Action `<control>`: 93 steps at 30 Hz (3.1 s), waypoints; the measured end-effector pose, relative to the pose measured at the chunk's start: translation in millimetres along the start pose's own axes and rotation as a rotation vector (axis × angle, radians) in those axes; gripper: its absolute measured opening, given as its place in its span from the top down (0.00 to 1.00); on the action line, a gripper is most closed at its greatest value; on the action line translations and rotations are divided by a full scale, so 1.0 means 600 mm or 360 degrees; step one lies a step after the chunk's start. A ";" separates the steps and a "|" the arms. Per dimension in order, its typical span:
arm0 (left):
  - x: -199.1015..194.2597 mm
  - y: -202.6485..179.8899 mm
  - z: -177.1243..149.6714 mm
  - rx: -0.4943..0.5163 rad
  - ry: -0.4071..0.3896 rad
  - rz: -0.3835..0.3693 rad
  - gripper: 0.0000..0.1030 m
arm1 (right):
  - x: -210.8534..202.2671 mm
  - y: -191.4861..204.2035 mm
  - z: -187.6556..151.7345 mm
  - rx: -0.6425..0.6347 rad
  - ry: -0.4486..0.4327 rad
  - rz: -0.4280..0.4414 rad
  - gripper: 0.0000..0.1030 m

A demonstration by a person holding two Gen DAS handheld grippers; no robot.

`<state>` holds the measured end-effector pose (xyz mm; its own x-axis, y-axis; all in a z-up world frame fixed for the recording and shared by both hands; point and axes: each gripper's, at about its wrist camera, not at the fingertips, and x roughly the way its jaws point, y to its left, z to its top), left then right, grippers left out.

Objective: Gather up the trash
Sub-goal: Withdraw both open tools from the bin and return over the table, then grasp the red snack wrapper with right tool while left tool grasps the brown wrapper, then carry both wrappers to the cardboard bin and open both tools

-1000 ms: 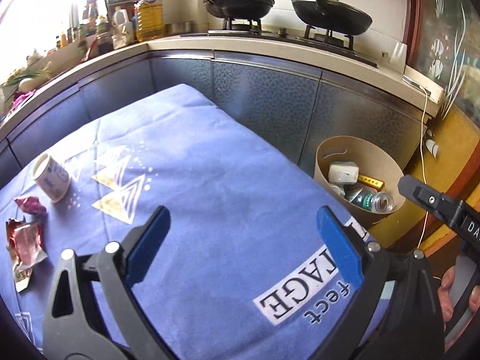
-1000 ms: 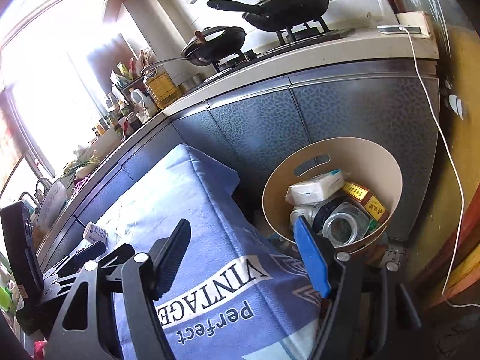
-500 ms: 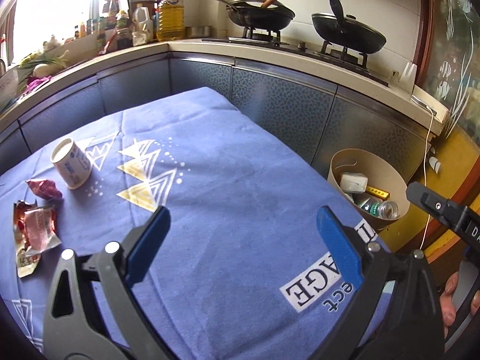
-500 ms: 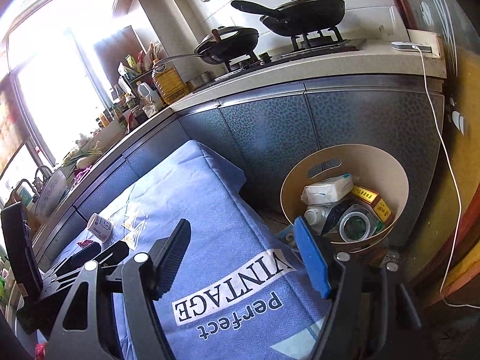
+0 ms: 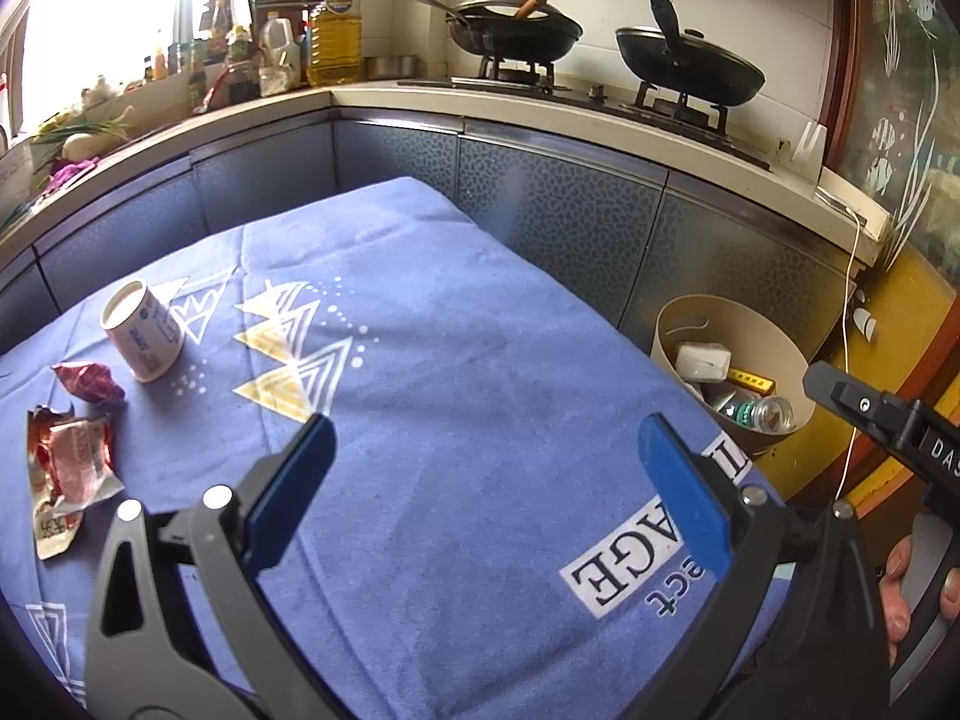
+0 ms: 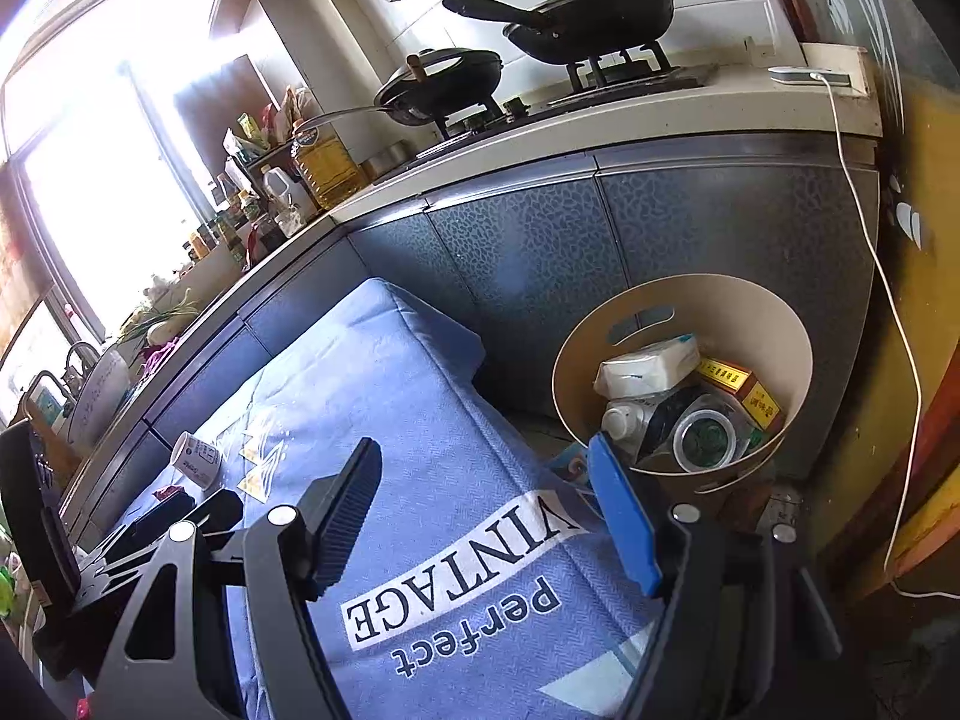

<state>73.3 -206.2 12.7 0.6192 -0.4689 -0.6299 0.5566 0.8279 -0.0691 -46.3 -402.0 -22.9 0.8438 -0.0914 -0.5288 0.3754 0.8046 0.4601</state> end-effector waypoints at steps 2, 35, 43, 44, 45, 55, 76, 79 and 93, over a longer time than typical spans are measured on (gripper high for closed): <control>0.002 -0.004 -0.001 0.0017 0.0012 0.0002 0.06 | 0.001 -0.004 -0.001 0.0015 0.0008 0.0000 0.32; -0.076 0.229 -0.094 -0.0227 0.0010 0.0435 0.06 | 0.077 0.135 -0.025 -0.0276 0.0212 0.0251 0.47; -0.147 0.445 -0.163 -0.0649 0.0079 0.0664 0.12 | 0.197 0.344 -0.091 -0.0475 0.0748 0.0774 0.51; -0.152 0.472 -0.165 -0.0720 0.0069 0.0644 0.12 | 0.215 0.373 -0.102 -0.0502 0.0805 0.0805 0.51; -0.153 0.493 -0.165 -0.0769 0.0065 0.0621 0.12 | 0.236 0.399 -0.112 -0.0513 0.0872 0.0835 0.51; -0.080 0.551 -0.152 -0.0789 0.0225 0.0449 0.54 | 0.341 0.545 -0.185 -0.0433 0.1209 0.0942 0.65; -0.066 0.587 -0.112 -0.0854 0.0172 0.0213 0.07 | 0.228 0.340 -0.139 -0.0248 0.0992 0.0848 0.92; -0.033 0.597 -0.093 -0.0798 0.0201 0.0212 0.24 | 0.227 0.332 -0.141 -0.0226 0.0991 0.0825 0.92; -0.095 0.414 -0.089 -0.0660 0.0129 -0.0067 0.72 | 0.179 0.238 -0.093 -0.0176 0.0781 0.0775 0.92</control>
<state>146.9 42.7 -10.1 0.5459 -0.4928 -0.6776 0.3001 0.8701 -0.3910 76.2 -264.5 -53.6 0.6256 0.5493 -0.5539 -0.0644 0.7440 0.6651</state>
